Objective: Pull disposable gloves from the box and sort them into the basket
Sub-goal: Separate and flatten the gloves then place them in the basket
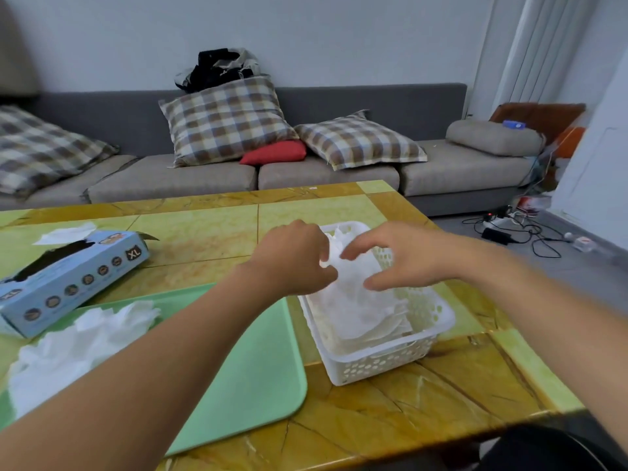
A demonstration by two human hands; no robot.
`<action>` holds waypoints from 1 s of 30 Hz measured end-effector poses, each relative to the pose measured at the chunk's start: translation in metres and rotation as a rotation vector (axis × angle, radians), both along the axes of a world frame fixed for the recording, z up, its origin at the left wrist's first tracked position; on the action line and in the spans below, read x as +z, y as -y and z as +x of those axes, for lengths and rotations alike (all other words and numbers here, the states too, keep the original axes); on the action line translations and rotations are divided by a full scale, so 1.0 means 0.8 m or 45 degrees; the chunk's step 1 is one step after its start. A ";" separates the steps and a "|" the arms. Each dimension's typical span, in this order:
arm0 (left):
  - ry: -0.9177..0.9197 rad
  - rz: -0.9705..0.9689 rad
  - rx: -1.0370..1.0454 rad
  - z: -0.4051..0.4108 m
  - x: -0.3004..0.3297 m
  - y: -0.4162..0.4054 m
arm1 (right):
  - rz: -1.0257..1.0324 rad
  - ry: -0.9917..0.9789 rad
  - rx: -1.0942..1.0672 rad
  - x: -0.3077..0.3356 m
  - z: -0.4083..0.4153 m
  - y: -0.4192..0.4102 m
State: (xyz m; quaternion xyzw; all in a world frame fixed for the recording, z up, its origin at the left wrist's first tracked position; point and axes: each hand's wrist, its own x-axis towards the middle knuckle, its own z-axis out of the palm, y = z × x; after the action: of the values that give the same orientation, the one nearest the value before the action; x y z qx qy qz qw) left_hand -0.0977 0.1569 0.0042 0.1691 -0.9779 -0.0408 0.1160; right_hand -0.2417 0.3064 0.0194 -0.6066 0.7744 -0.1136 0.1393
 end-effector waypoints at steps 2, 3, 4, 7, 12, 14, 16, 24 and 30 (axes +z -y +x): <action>0.207 -0.223 0.106 -0.011 -0.003 -0.004 | 0.318 -0.139 0.025 -0.004 0.014 0.032; 0.275 -0.226 0.111 -0.016 -0.005 -0.009 | 0.457 -0.145 0.033 -0.008 0.019 0.047; 0.321 -0.208 0.103 -0.024 -0.008 -0.012 | 0.569 -0.165 0.039 -0.012 0.023 0.060; 0.424 -0.171 0.033 -0.043 -0.019 -0.014 | 0.833 -0.353 -0.028 -0.024 0.027 0.091; 0.650 -0.039 -0.097 -0.059 -0.034 -0.003 | 0.913 -0.409 -0.186 -0.055 0.011 0.117; 0.702 -0.083 -0.155 -0.058 -0.040 -0.005 | 0.893 -0.410 -0.196 -0.066 0.013 0.117; 0.628 -0.039 -0.210 -0.043 -0.037 -0.004 | 0.931 -0.416 -0.156 -0.069 0.018 0.115; -0.072 0.278 0.036 0.137 0.005 0.106 | 0.651 -0.747 -0.131 0.051 0.091 0.140; -0.062 0.299 0.688 0.311 -0.035 0.200 | 0.064 -0.161 0.538 0.010 0.295 0.241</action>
State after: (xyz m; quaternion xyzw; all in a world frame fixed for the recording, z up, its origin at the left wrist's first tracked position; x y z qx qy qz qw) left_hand 0.1515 -0.0033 -0.0237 0.4347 -0.8829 -0.1252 0.1257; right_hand -0.0054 0.1133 0.0274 -0.7578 0.6397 -0.0242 0.1263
